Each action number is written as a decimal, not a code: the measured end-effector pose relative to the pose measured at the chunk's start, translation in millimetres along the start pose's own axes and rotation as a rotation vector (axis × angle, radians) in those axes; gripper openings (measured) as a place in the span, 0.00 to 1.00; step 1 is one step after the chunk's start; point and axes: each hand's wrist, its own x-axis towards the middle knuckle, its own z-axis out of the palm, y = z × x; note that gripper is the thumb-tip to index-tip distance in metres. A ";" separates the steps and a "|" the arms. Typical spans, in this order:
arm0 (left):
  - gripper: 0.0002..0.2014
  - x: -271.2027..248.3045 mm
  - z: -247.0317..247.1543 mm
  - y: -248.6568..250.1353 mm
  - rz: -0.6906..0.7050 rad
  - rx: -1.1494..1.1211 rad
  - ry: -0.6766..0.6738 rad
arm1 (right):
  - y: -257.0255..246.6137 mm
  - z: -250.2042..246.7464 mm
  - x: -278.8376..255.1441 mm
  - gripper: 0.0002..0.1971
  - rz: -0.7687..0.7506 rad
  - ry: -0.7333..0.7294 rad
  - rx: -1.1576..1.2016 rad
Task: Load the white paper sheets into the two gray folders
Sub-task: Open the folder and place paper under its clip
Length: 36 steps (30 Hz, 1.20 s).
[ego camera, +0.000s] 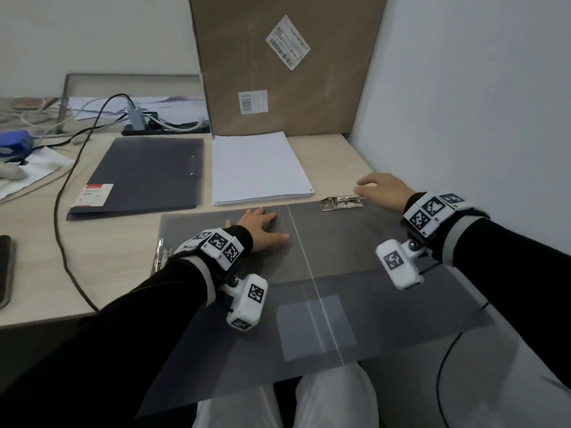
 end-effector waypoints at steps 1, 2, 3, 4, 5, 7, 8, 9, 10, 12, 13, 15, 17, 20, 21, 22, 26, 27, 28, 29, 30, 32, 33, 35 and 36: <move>0.35 0.7 -5.1 0.7 -0.009 -0.124 0.051 | -7.3 1.6 5.7 0.20 -0.014 0.006 0.031; 0.32 1.8 -12.2 1.0 -0.020 -0.239 0.114 | -15.9 4.6 12.9 0.20 -0.021 0.003 0.051; 0.31 4.5 -21.1 0.0 -0.036 -0.318 0.174 | -24.0 8.8 20.7 0.21 -0.025 -0.008 0.066; 0.30 8.3 -31.1 -2.3 -0.057 -0.347 0.220 | -32.4 13.6 27.9 0.22 -0.019 -0.027 0.066; 0.30 14.3 -40.7 -6.8 -0.084 -0.354 0.252 | -39.3 19.2 35.9 0.24 -0.006 -0.044 0.068; 0.31 27.8 -56.1 -17.7 -0.162 -0.372 0.282 | -49.9 31.3 51.4 0.28 0.031 -0.084 0.074; 0.31 34.5 -61.0 -23.0 -0.204 -0.386 0.286 | -53.8 37.2 58.4 0.30 0.050 -0.101 0.085; 0.32 41.4 -64.2 -28.0 -0.241 -0.393 0.286 | -56.8 43.2 65.4 0.32 0.065 -0.112 0.103; 0.32 47.8 -66.0 -32.0 -0.269 -0.388 0.289 | -60.4 47.8 70.6 0.34 0.079 -0.121 0.122; 0.32 59.6 -66.5 -37.2 -0.310 -0.379 0.283 | -65.8 56.3 81.7 0.36 0.097 -0.131 0.163; 0.32 63.9 -66.0 -37.8 -0.324 -0.376 0.272 | -67.9 60.3 87.2 0.36 0.105 -0.141 0.177; 0.32 71.2 -63.4 -38.1 -0.336 -0.349 0.242 | -71.6 67.3 95.1 0.34 0.122 -0.167 0.208; 0.33 77.4 -59.8 -37.6 -0.345 -0.314 0.221 | -74.0 73.4 100.9 0.29 0.116 -0.177 0.233; 0.35 86.2 -55.2 -38.2 -0.347 -0.278 0.222 | -72.8 81.6 107.0 0.34 0.108 -0.208 0.267; 0.35 88.5 -54.0 -39.1 -0.345 -0.269 0.226 | -72.6 83.7 107.4 0.36 0.109 -0.218 0.276; 0.35 89.4 -53.6 -39.5 -0.339 -0.266 0.229 | -72.5 84.9 107.4 0.37 0.100 -0.223 0.279; 0.36 88.6 -55.0 -39.0 -0.324 -0.250 0.209 | -73.4 86.3 107.5 0.39 0.083 -0.255 0.292; 0.36 88.0 -55.6 -39.1 -0.322 -0.242 0.203 | -73.4 86.4 107.8 0.38 0.089 -0.263 0.292; 0.35 87.0 -56.2 -39.0 -0.319 -0.235 0.201 | -73.3 86.0 107.6 0.36 0.091 -0.266 0.294; 0.34 86.2 -56.5 -39.3 -0.314 -0.232 0.203 | -73.1 85.9 107.8 0.34 0.095 -0.270 0.297; 0.33 85.2 -56.8 -39.4 -0.308 -0.230 0.206 | -73.0 85.5 106.9 0.33 0.095 -0.270 0.300; 0.32 82.6 -56.6 -39.5 -0.293 -0.221 0.217 | -72.4 85.2 106.2 0.32 0.098 -0.276 0.312; 0.31 81.0 -56.3 -39.6 -0.285 -0.218 0.221 | -72.1 85.3 105.1 0.32 0.103 -0.285 0.313; 0.31 78.3 -55.8 -40.1 -0.271 -0.224 0.220 | -70.3 85.1 103.8 0.34 0.106 -0.299 0.312; 0.31 77.2 -55.9 -40.4 -0.262 -0.238 0.222 | -69.2 84.3 102.8 0.36 0.101 -0.299 0.309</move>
